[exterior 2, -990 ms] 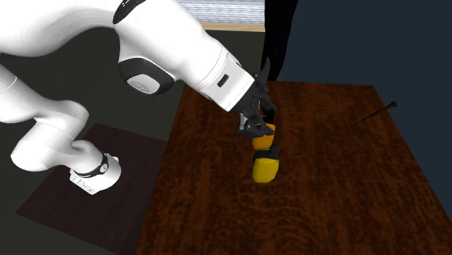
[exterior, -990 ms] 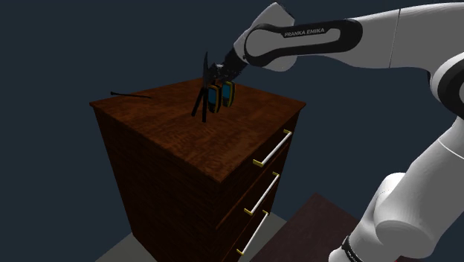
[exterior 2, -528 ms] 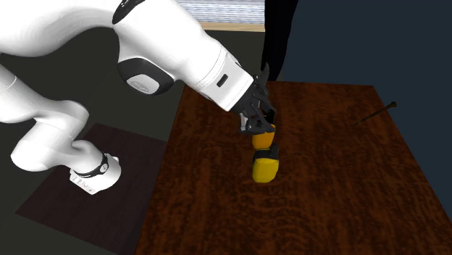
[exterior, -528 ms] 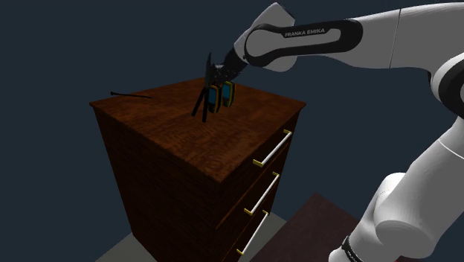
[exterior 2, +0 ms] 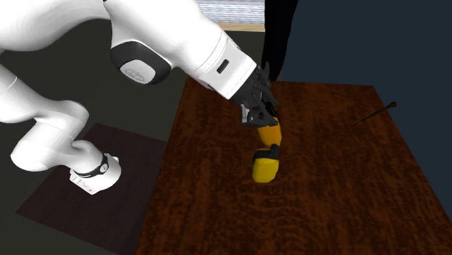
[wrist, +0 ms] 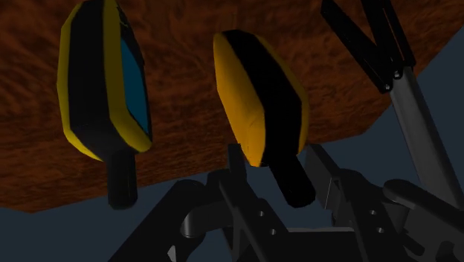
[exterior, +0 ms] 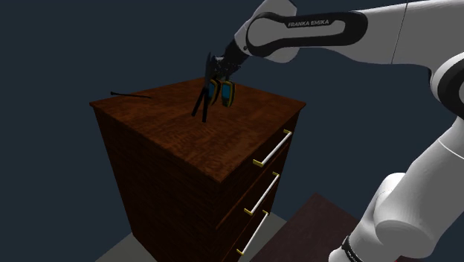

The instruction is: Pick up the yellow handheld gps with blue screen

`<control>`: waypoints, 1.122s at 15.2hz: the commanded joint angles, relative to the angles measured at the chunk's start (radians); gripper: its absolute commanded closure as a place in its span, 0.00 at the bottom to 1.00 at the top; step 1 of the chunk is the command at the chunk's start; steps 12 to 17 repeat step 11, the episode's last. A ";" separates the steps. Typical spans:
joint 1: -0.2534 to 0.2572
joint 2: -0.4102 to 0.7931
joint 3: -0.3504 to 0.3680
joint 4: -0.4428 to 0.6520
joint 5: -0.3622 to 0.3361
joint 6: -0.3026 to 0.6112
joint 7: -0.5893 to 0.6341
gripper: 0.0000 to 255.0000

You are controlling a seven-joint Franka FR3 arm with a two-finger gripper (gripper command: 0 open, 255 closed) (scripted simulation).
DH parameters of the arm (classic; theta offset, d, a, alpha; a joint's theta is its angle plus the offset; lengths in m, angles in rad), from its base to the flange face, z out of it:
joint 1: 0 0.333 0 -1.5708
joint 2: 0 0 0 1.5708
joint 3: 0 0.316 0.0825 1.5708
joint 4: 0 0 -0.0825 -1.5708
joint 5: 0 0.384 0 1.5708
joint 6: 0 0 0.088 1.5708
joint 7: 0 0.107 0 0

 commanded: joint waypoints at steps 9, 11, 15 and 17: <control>-0.006 0.015 -0.001 0.149 -0.026 -0.132 0.033 1.00; -0.006 0.015 -0.001 0.152 -0.026 -0.134 0.034 1.00; -0.006 0.015 -0.001 0.152 -0.026 -0.134 0.034 1.00; -0.006 0.015 -0.001 0.152 -0.026 -0.134 0.034 1.00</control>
